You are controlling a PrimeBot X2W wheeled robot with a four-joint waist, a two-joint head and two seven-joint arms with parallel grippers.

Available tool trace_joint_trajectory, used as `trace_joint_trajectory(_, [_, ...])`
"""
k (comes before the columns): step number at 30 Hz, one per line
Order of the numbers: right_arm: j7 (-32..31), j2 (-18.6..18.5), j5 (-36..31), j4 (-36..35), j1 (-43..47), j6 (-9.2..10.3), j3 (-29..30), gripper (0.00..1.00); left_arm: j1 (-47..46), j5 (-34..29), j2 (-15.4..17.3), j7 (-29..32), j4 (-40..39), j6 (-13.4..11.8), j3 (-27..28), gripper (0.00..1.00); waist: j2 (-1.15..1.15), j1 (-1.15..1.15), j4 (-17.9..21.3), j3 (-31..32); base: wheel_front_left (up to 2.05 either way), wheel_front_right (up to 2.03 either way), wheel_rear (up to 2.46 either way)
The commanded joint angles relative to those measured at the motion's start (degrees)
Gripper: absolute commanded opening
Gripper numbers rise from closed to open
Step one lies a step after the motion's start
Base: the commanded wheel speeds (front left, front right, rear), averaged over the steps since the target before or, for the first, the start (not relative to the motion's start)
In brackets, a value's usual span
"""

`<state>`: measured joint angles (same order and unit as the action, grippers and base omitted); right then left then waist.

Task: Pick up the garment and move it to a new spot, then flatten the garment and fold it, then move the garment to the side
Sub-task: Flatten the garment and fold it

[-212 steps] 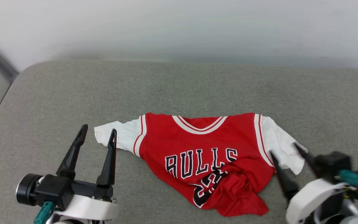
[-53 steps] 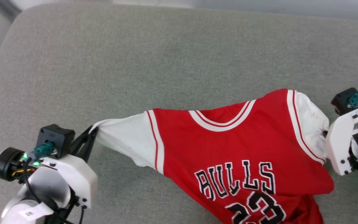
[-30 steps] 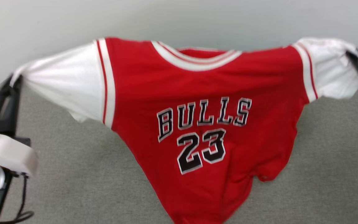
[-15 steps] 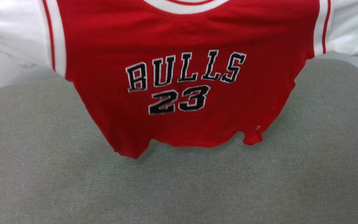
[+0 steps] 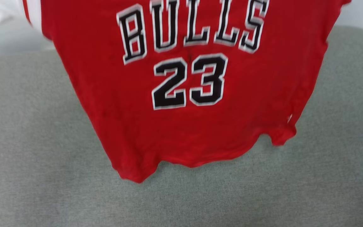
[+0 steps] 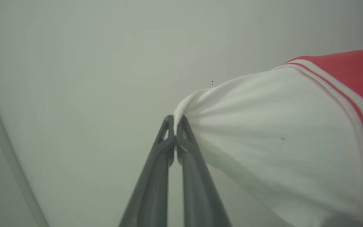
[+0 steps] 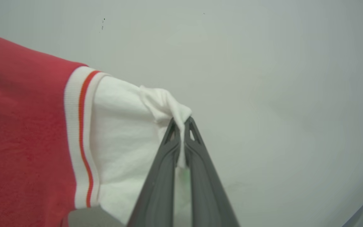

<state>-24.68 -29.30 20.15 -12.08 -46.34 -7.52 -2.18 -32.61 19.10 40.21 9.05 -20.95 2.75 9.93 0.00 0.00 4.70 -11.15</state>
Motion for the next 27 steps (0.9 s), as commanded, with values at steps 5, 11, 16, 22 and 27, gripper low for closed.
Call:
trace_joint_trajectory(5, [2.61, -0.6, -3.73, 6.65, -11.26, 0.06, -2.36, 0.0, -14.29, -1.1, 2.98, -2.15, 9.13, 2.5, -5.76, 0.0, 0.0, 0.0, -0.68, -10.22, 0.0, 0.0, 0.0])
trace_joint_trajectory(11, [5.47, -1.66, -7.2, 14.45, -24.1, 0.06, -7.4, 0.0, -33.11, -3.08, 3.21, -6.54, 20.34, 3.97, -13.14, 0.0, 0.0, 0.0, -1.85, -17.41, 0.0, 0.0, 0.0])
trace_joint_trajectory(16, [8.94, -0.35, -10.36, 22.73, -34.54, 0.07, -7.71, 0.0, -48.7, -4.92, 0.88, -11.03, 30.57, 4.43, -18.66, 0.0, 0.0, 0.0, -2.88, -22.16, 0.0, 0.0, 0.0])
trace_joint_trajectory(22, [13.82, 2.17, -14.38, 31.59, -42.18, 0.07, -6.09, 0.0, -60.37, -6.74, -1.66, -16.03, 42.06, 4.5, -22.4, 0.0, 0.0, 0.0, -3.72, -25.79, 0.0, 0.0, 0.0])
trace_joint_trajectory(27, [18.97, 5.44, -17.47, 39.27, -45.54, 0.07, -3.61, 0.0, -65.61, -7.38, -4.14, -21.28, 52.18, 4.55, -24.75, 0.0, 0.0, 0.0, -4.68, -28.18, 0.0, 0.0, 0.0])
